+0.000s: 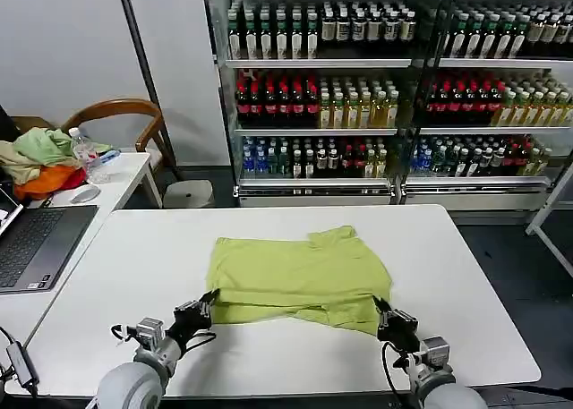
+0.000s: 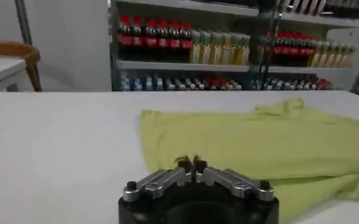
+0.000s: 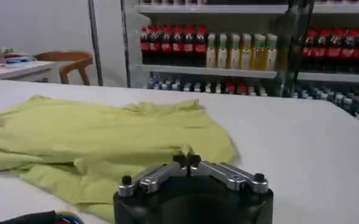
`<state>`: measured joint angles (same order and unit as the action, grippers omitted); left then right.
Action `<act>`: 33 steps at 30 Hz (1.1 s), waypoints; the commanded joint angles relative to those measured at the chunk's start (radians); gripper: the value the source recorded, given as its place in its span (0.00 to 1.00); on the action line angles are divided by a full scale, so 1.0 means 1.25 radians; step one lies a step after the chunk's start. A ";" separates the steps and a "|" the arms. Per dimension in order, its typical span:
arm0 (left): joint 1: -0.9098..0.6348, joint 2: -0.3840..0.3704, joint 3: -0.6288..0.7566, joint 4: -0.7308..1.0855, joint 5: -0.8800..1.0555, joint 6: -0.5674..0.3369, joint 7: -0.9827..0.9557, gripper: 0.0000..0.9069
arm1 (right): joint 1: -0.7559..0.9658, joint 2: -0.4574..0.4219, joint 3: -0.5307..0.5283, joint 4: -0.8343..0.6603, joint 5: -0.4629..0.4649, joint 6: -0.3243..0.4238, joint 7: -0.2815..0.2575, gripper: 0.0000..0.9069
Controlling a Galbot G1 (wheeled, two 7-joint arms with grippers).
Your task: Fold and organize the clothes.
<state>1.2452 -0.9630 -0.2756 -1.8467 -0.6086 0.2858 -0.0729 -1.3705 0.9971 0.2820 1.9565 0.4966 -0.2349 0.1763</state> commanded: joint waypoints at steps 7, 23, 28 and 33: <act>-0.100 0.004 0.063 0.132 0.067 -0.026 0.033 1.00 | 0.043 0.010 -0.033 -0.041 -0.020 -0.019 -0.009 1.00; 0.070 0.038 -0.065 -0.080 0.015 -0.035 -0.038 1.00 | -0.074 -0.019 0.060 0.092 0.016 -0.031 0.041 1.00; 0.129 0.024 -0.065 -0.110 0.012 0.036 -0.099 1.00 | -0.138 -0.024 0.077 0.118 0.015 -0.018 0.041 1.00; 0.139 0.011 -0.053 -0.111 -0.008 0.090 -0.103 1.00 | -0.187 -0.027 0.072 0.118 -0.001 -0.014 0.041 1.00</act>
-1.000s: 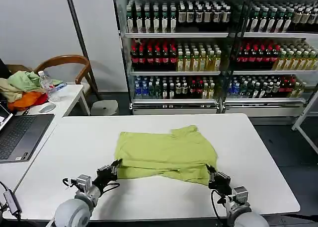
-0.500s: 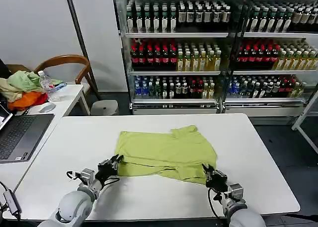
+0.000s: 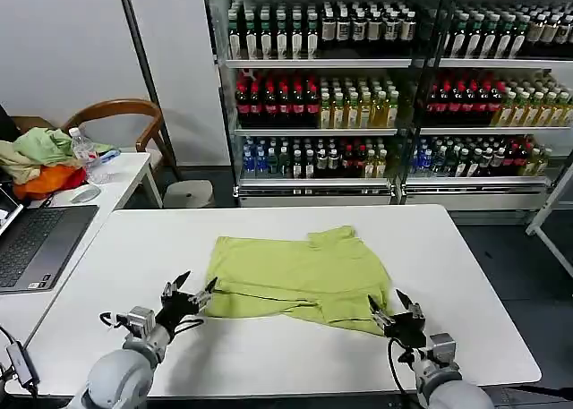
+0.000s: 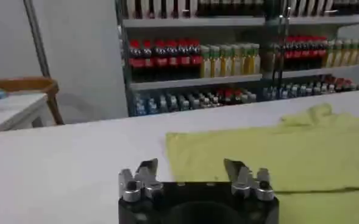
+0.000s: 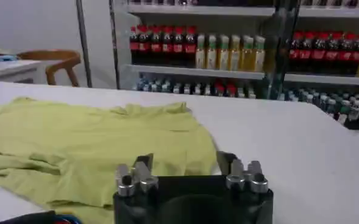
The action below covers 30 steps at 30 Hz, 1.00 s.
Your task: Fold and organize the clothes.
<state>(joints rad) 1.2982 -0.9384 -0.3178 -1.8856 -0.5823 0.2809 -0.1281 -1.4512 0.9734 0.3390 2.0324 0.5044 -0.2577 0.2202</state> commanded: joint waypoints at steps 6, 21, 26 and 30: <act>0.072 -0.018 -0.011 -0.053 -0.033 0.082 -0.058 1.00 | -0.118 -0.004 0.027 0.028 -0.007 0.005 0.008 1.00; 0.024 -0.027 0.019 -0.008 -0.032 0.077 -0.053 0.06 | -0.053 0.013 -0.005 -0.031 0.016 -0.003 0.016 0.00; 0.036 -0.027 0.015 -0.013 -0.031 0.074 -0.050 0.06 | -0.058 0.008 -0.004 -0.019 0.015 -0.001 0.012 0.00; 0.037 -0.032 0.019 -0.015 -0.028 0.074 -0.049 0.06 | -0.055 0.010 -0.009 -0.019 0.015 -0.002 0.011 0.00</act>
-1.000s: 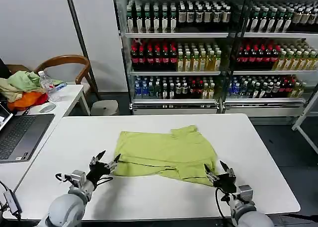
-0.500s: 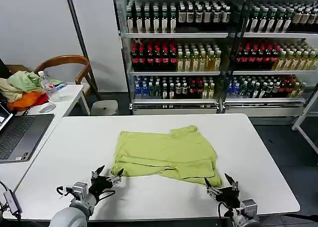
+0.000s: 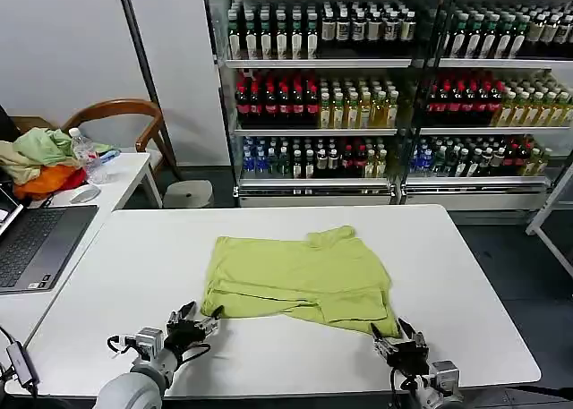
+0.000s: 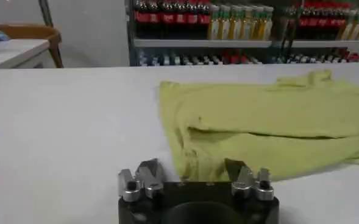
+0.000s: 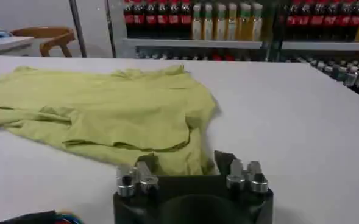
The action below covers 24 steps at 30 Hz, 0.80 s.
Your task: Fold and organize the clothes.
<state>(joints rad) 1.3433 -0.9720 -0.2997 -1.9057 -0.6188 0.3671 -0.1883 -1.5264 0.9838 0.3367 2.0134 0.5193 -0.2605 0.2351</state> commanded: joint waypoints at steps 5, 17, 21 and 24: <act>-0.001 -0.008 0.009 0.001 0.005 0.005 0.002 0.06 | 0.007 0.004 -0.011 -0.009 0.004 -0.001 0.001 0.00; 0.028 0.004 -0.018 -0.028 -0.022 0.004 -0.003 0.04 | -0.025 -0.007 0.011 0.016 -0.001 -0.006 -0.003 0.00; 0.070 0.017 -0.042 -0.058 -0.027 0.003 -0.003 0.06 | -0.064 -0.017 0.027 0.045 -0.006 -0.007 -0.002 0.00; 0.114 0.026 -0.061 -0.081 -0.030 -0.004 -0.003 0.06 | -0.096 -0.020 0.045 0.068 -0.006 -0.006 -0.001 0.00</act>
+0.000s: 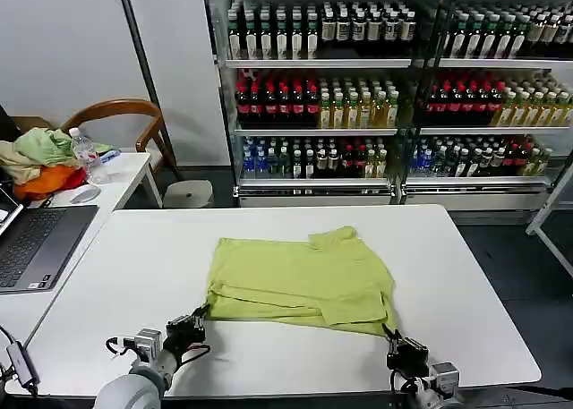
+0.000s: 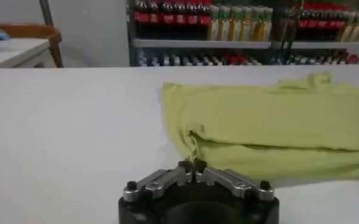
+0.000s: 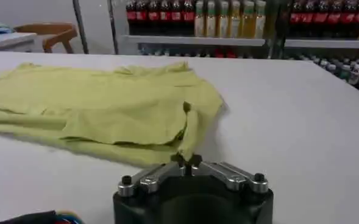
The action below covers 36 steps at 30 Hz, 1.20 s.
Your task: Fold and organize the clothes.
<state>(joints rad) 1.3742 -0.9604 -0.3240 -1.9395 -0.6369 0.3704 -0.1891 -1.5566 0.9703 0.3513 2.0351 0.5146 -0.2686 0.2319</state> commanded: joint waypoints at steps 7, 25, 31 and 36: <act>0.200 0.038 -0.088 -0.106 -0.004 -0.026 -0.007 0.06 | -0.178 -0.019 0.053 0.110 -0.029 0.010 -0.004 0.00; 0.286 0.044 -0.112 -0.142 0.016 -0.034 -0.028 0.06 | -0.226 -0.035 0.058 0.138 -0.076 0.026 0.008 0.00; 0.284 0.043 -0.109 -0.145 0.051 -0.011 -0.038 0.40 | -0.208 -0.041 0.055 0.123 -0.071 0.023 0.010 0.42; 0.261 0.041 -0.117 -0.171 0.048 -0.015 -0.036 1.00 | -0.205 -0.045 0.074 0.150 -0.065 0.017 0.011 1.00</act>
<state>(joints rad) 1.7033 -0.9094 -0.4552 -2.1161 -0.5953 0.3427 -0.2243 -1.8055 0.9195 0.4213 2.1914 0.4339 -0.2389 0.2449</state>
